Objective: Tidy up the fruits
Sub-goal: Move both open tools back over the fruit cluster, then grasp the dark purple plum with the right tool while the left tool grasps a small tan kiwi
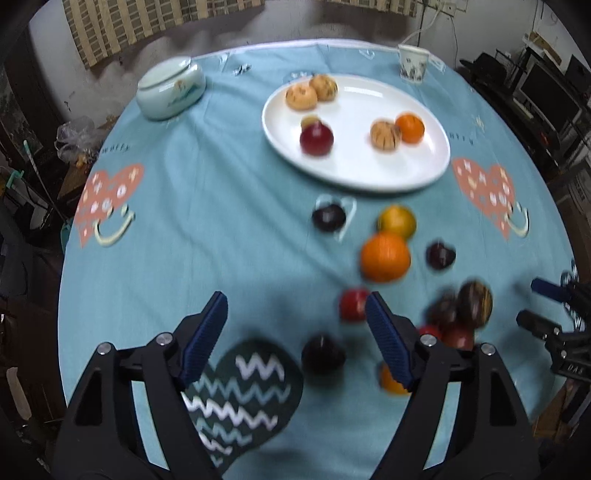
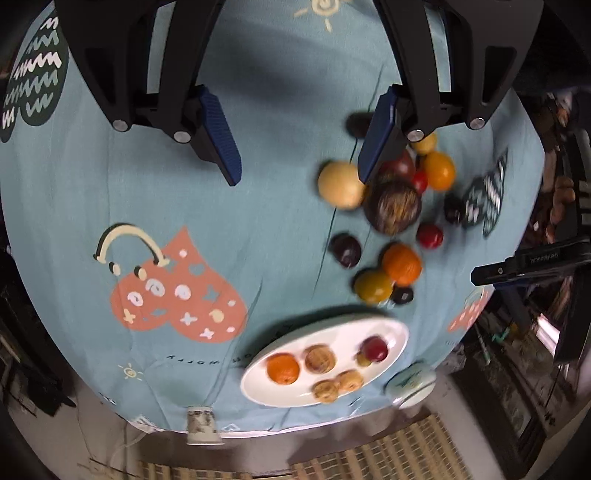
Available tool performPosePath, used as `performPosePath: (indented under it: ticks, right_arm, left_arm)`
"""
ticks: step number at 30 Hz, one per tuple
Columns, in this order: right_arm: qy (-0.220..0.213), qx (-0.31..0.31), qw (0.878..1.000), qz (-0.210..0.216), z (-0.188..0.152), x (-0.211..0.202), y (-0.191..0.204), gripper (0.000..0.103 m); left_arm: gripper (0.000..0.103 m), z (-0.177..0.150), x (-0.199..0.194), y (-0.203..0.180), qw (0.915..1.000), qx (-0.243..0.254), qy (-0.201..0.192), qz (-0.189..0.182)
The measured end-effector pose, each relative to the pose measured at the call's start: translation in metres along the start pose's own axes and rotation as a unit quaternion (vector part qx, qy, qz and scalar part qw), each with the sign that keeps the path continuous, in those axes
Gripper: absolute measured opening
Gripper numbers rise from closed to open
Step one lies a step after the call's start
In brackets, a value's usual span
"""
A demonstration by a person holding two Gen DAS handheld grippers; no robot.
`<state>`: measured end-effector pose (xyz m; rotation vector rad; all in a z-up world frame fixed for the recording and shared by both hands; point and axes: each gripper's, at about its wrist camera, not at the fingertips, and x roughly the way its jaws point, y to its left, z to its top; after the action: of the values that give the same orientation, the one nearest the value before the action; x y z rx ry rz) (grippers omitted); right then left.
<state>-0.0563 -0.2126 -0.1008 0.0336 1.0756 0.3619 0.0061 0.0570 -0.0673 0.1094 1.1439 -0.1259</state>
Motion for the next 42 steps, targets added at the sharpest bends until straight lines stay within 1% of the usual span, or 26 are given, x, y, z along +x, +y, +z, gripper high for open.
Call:
performPosePath:
  ticks: [3, 7, 10, 17, 19, 22, 24, 26, 30, 32, 33, 34, 36, 37, 40, 42]
  right_arm:
    - [0.024, -0.031, 0.999, 0.021, -0.018, 0.006, 0.017, 0.066]
    - [0.038, -0.08, 0.995, 0.036, -0.033, 0.013, 0.043, 0.066]
    - [0.043, -0.093, 0.994, 0.042, -0.034, 0.02, 0.054, 0.066]
    - [0.041, -0.087, 0.995, 0.032, -0.025, 0.032, 0.054, 0.065]
    - [0.044, -0.09, 0.994, 0.032, -0.023, 0.037, 0.053, 0.062]
    - [0.057, -0.102, 0.993, 0.028, -0.022, 0.045, 0.055, 0.052]
    - [0.065, -0.107, 0.992, 0.028, -0.023, 0.05, 0.057, 0.04]
    - [0.065, -0.117, 0.991, 0.02, -0.023, 0.051, 0.06, 0.033]
    - [0.063, -0.11, 0.991, 0.03, -0.024, 0.045, 0.054, 0.031]
    - [0.06, -0.105, 0.992, 0.028, -0.024, 0.041, 0.05, 0.031]
    - [0.059, -0.103, 0.992, 0.03, -0.024, 0.039, 0.048, 0.031]
    - [0.058, -0.101, 0.993, 0.031, -0.025, 0.037, 0.045, 0.031]
    - [0.054, -0.101, 0.993, 0.031, -0.026, 0.034, 0.041, 0.031]
    - [0.053, -0.103, 0.993, 0.033, -0.027, 0.032, 0.039, 0.031]
    - [0.053, -0.112, 0.991, 0.041, -0.028, 0.029, 0.037, 0.031]
    - [0.053, -0.12, 0.99, 0.046, -0.029, 0.027, 0.035, 0.031]
  left_arm:
    - [0.079, -0.026, 0.002, -0.003, 0.9998, 0.001, 0.019, -0.011]
    - [0.08, -0.056, 0.001, -0.021, 0.9985, 0.025, 0.037, -0.033]
    - [0.081, -0.065, 0.003, -0.033, 0.9972, 0.039, 0.048, -0.042]
    - [0.082, -0.072, 0.008, -0.045, 0.9956, 0.051, 0.062, -0.049]
    - [0.082, -0.074, 0.008, -0.049, 0.9947, 0.058, 0.065, -0.053]
    - [0.082, -0.076, 0.009, -0.057, 0.9924, 0.07, 0.074, -0.069]
    - [0.082, -0.077, 0.011, -0.063, 0.9898, 0.077, 0.083, -0.087]
    - [0.082, -0.078, 0.013, -0.069, 0.987, 0.081, 0.091, -0.105]
    - [0.081, -0.079, 0.024, -0.079, 0.9842, 0.071, 0.108, -0.121]
    - [0.077, -0.078, 0.029, -0.083, 0.9838, 0.057, 0.116, -0.124]
    - [0.069, -0.077, 0.032, -0.084, 0.984, 0.047, 0.12, -0.123]
    - [0.064, -0.076, 0.034, -0.085, 0.9841, 0.04, 0.124, -0.121]
    - [0.042, -0.075, 0.04, -0.084, 0.9841, 0.016, 0.134, -0.116]
    - [0.039, -0.075, 0.042, -0.084, 0.984, 0.004, 0.138, -0.113]
    - [0.038, -0.077, 0.041, -0.084, 0.9844, -0.019, 0.135, -0.111]
    - [0.038, -0.077, 0.038, -0.088, 0.9839, -0.032, 0.129, -0.12]
